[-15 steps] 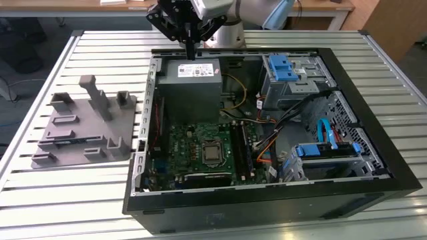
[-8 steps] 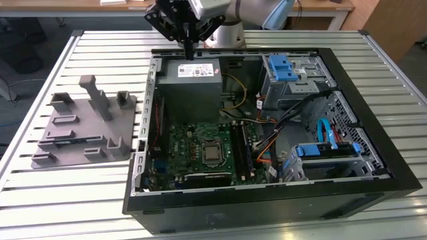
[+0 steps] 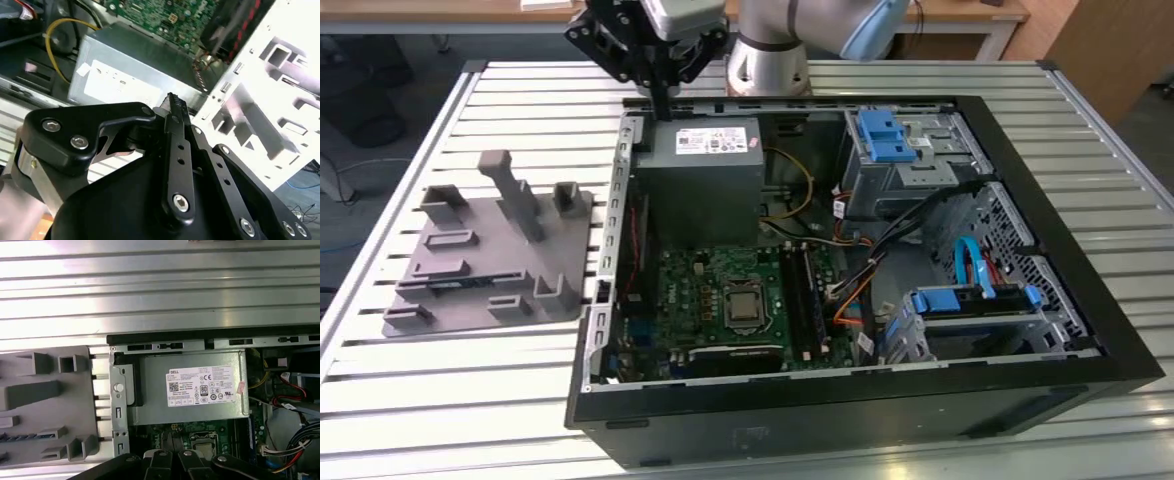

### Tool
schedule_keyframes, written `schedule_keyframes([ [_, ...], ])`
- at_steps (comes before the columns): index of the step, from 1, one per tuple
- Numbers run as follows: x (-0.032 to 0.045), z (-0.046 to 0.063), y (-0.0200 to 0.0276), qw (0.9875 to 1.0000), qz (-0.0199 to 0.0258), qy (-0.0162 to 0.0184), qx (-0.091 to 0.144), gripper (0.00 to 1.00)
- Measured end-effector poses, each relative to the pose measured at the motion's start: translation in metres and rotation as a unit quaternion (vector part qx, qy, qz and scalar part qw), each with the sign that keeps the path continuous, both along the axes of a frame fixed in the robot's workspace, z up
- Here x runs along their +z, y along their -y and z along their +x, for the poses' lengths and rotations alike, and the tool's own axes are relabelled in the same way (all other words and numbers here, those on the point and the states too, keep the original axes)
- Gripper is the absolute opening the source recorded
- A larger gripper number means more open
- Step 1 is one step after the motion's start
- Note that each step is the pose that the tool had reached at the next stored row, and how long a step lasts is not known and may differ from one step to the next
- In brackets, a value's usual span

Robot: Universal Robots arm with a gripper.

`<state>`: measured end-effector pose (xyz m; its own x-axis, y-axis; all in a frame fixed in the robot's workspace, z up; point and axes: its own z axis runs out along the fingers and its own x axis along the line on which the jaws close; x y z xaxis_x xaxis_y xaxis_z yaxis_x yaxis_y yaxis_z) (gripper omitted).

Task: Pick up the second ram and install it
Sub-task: 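Reach for the second ram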

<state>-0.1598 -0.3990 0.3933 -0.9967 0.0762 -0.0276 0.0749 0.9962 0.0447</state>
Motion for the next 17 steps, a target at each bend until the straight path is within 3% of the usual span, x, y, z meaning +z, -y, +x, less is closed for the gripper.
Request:
schedule_keyframes([
  [17, -0.0001, -0.075, 0.0, 1.0, -0.0001, 0.0013, 0.0, 0.1],
])
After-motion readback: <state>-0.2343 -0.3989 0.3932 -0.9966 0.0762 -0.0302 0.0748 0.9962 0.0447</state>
